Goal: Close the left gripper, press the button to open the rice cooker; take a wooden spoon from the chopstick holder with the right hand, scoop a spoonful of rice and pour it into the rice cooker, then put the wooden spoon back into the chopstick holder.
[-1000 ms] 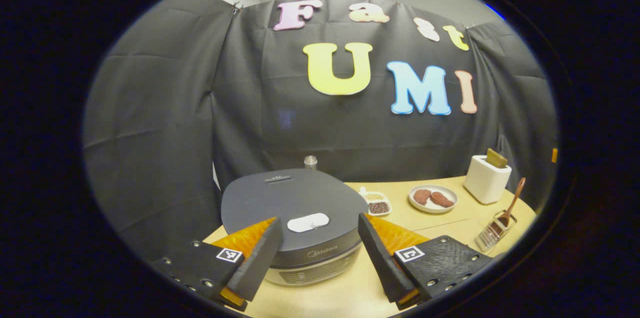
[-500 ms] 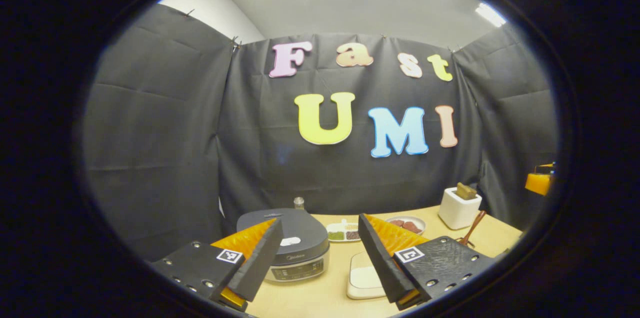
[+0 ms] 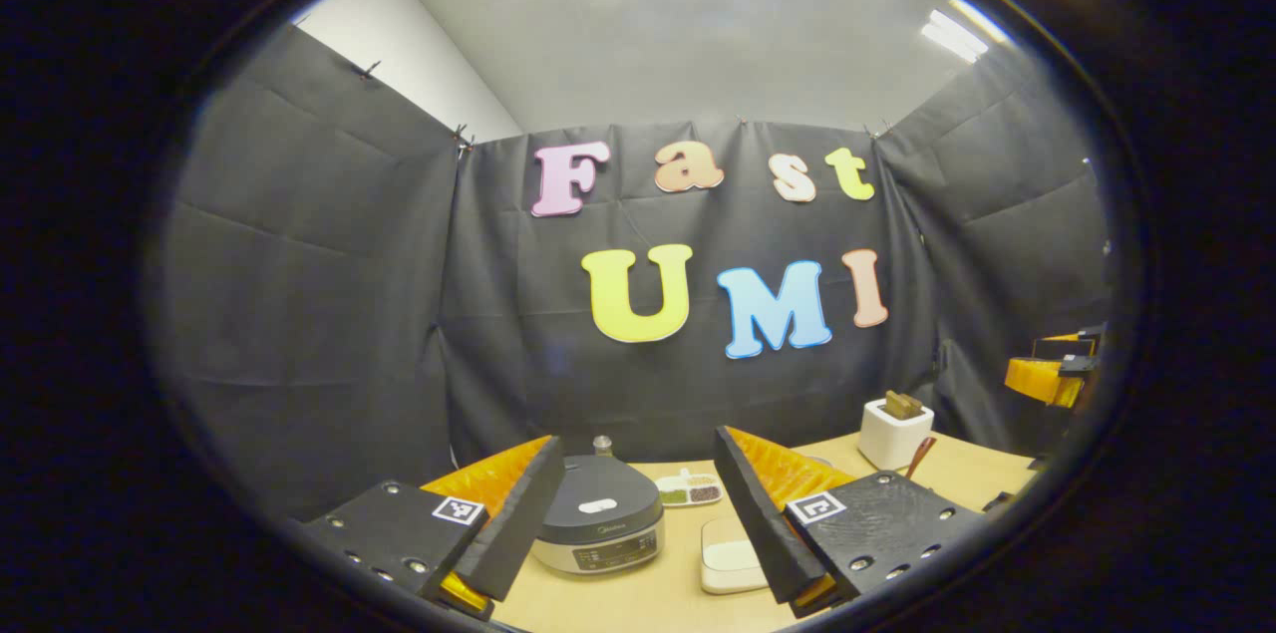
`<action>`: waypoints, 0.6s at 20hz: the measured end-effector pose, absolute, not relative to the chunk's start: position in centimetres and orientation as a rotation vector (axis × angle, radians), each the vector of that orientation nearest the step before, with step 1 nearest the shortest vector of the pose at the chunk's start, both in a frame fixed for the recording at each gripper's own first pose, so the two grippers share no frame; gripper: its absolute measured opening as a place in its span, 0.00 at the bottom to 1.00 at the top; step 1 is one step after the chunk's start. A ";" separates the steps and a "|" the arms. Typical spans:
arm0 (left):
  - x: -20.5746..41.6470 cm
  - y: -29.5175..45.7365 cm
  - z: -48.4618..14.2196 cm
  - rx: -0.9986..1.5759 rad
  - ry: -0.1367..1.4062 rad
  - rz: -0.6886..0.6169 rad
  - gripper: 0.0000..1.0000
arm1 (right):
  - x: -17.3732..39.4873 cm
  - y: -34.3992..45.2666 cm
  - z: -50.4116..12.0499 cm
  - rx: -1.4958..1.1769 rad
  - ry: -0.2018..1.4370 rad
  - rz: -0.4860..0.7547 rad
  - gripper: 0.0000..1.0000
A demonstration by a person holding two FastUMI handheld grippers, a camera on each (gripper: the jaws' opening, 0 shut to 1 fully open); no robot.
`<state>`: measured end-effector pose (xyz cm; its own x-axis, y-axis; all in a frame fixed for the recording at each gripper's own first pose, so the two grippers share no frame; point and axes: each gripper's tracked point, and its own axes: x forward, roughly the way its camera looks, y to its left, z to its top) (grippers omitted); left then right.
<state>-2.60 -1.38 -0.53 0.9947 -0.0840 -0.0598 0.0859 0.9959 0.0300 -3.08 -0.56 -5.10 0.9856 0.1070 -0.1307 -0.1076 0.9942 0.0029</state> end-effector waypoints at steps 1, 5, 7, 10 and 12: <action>-2.8 -1.2 -0.3 0.032 0.055 -0.089 0.93 | -3.6 -0.3 -4.8 0.001 0.125 0.105 0.98; -4.0 -1.2 -0.1 0.029 0.047 -0.112 0.93 | -5.2 0.0 -4.2 -0.003 0.119 0.094 0.98; -4.3 -0.8 0.0 0.026 0.048 -0.112 0.93 | -5.7 0.1 -3.7 -0.010 0.107 0.091 0.96; -4.7 -0.2 0.3 0.010 0.044 -0.111 0.93 | -6.3 0.3 -3.1 -0.009 0.099 0.086 0.98; -4.7 0.1 0.5 0.008 0.042 -0.110 0.92 | -6.6 0.3 -2.8 -0.004 0.093 0.079 0.98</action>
